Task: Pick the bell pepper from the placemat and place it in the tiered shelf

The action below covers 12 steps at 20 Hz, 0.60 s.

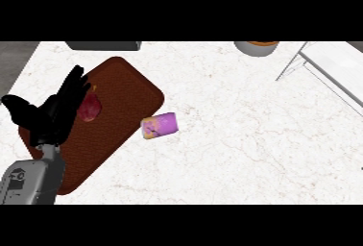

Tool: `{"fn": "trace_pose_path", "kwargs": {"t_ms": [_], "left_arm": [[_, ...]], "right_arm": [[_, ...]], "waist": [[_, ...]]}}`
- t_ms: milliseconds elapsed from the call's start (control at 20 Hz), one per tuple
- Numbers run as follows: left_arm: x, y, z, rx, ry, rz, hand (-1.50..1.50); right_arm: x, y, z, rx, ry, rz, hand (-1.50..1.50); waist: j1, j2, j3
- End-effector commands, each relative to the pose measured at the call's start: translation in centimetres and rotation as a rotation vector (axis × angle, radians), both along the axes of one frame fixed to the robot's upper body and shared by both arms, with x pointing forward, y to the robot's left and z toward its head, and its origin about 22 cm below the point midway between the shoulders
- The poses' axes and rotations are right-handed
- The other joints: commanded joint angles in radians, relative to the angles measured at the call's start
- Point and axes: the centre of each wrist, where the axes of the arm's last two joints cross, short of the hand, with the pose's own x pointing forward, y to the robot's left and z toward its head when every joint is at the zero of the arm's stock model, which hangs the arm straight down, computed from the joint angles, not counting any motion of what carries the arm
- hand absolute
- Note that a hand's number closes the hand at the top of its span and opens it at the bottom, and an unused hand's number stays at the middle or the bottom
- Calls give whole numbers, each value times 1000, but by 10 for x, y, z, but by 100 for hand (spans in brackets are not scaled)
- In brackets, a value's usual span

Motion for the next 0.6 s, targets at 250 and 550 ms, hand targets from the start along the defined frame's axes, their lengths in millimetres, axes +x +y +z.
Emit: {"fn": "trace_pose_path", "kwargs": {"t_ms": [250,550], "left_arm": [[1,11,8,2,-4,10,0],[-9,10,-1,-15,7,26,0]], "right_arm": [[-72,-28,15,87,-51,147,-150],[-78,-28,13,-25,-70,210,-150]], "waist": [[-31,-4,5],[-30,-8,7]]}}
